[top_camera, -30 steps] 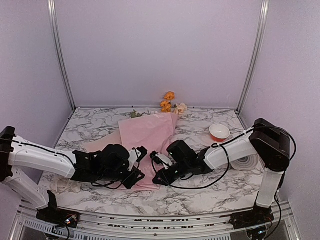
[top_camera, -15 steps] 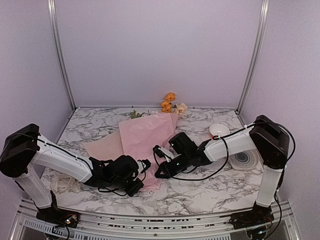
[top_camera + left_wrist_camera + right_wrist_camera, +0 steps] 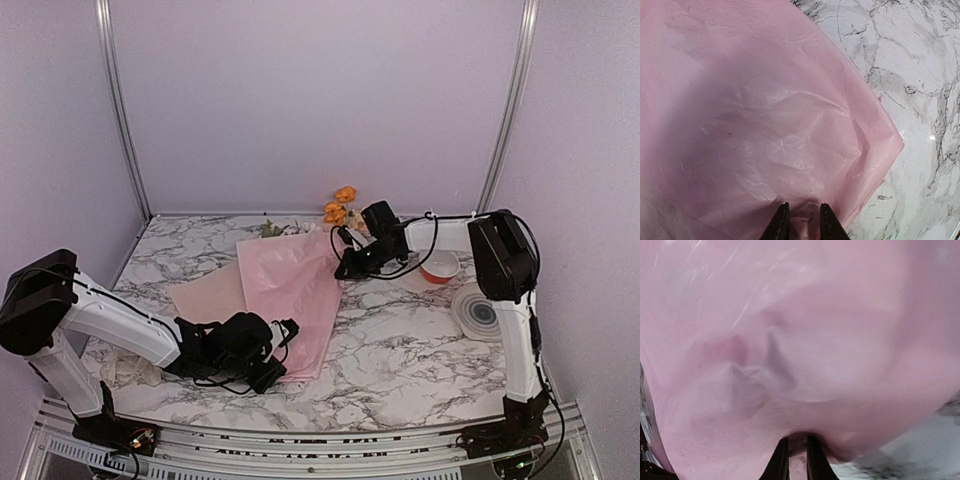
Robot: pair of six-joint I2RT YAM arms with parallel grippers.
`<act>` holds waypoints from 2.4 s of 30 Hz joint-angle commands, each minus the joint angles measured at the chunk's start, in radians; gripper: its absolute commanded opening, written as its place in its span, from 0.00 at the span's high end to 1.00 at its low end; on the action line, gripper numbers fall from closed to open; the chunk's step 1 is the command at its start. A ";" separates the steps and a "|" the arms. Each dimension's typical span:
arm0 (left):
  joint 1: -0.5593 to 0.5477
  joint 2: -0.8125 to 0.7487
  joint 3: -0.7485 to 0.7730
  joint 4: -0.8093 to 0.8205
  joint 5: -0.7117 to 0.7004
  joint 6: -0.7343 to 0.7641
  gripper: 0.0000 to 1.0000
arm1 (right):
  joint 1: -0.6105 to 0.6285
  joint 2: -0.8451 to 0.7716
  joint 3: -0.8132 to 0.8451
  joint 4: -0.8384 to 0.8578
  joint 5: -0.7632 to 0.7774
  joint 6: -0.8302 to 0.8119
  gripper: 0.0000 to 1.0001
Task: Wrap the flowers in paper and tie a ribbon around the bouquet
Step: Press the fold line of the 2/3-folded wrapping paper, then pick up the left corner of the flattened wrapping paper at the center of the board.
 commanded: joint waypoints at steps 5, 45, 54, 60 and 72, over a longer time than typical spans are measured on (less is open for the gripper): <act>-0.001 0.025 -0.066 -0.075 0.035 -0.014 0.78 | -0.153 0.137 0.345 -0.122 0.088 -0.046 0.86; 0.085 -0.355 -0.031 -0.195 -0.093 -0.378 0.30 | 0.356 -0.241 -0.450 -0.002 0.047 0.087 0.83; 0.535 -0.629 -0.235 -0.372 -0.046 -0.640 0.23 | 0.367 -0.258 -0.476 0.026 0.050 0.057 0.83; 0.712 -0.595 -0.277 -0.243 0.067 -0.610 0.29 | 0.367 -0.258 -0.483 0.020 0.061 0.034 0.84; 0.835 -0.301 -0.158 -0.101 0.164 -0.493 0.55 | 0.367 -0.252 -0.480 0.025 0.070 0.049 0.84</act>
